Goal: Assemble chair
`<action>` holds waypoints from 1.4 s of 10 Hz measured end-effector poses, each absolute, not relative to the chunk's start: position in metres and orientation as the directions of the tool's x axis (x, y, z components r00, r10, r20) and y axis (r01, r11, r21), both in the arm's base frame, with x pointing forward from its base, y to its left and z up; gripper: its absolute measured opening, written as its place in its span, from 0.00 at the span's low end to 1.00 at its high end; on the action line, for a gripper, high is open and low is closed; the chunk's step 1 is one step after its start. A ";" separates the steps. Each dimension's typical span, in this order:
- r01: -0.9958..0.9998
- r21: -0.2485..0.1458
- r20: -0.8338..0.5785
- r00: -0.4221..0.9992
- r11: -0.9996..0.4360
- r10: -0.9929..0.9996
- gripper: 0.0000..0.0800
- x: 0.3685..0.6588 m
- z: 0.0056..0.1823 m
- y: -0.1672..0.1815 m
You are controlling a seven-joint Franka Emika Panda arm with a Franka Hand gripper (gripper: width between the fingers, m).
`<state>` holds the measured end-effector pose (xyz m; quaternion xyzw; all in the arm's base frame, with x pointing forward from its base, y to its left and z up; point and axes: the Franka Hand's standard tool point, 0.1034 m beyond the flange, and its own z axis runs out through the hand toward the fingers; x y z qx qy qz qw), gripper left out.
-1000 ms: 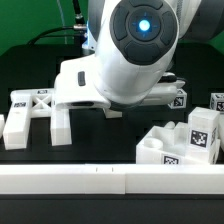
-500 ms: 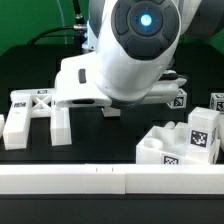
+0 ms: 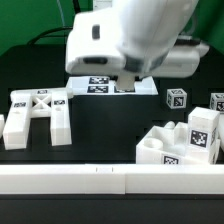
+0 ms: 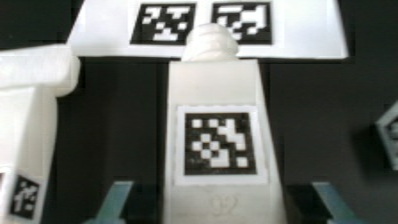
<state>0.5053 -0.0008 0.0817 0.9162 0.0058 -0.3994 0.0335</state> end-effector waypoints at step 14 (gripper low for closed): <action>0.040 0.052 -0.023 0.999 -0.998 0.038 0.36 0.581 0.096 0.010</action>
Offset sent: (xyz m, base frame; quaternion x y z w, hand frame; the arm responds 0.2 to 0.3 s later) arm 0.0000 0.0000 0.0000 0.0000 0.0650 0.0000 0.9979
